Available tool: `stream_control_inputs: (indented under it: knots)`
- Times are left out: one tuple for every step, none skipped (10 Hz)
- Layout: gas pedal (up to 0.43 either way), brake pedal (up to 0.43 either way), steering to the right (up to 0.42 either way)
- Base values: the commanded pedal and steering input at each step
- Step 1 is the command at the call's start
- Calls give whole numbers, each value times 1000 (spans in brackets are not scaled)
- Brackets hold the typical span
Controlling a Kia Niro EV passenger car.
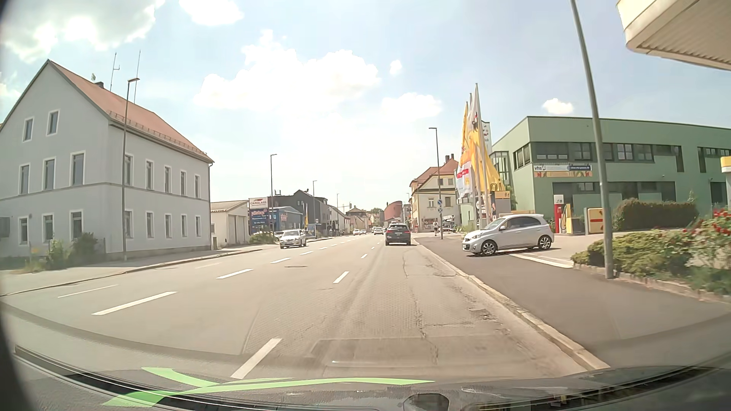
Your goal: Follow the waypoints while adhering to traffic rules and regulations
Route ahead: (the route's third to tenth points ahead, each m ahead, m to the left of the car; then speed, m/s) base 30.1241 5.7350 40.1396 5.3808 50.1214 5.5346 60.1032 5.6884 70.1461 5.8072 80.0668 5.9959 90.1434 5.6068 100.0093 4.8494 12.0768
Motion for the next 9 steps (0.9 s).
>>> stream_control_inputs:
  knots:
    - [150,0,-3]
    - [150,0,-3]
    - [150,0,-3]
    - [150,0,-3]
    - [150,0,-2]
    - [150,0,-2]
    - [150,0,-2]
    - [150,0,-2]
    - [150,0,-2]
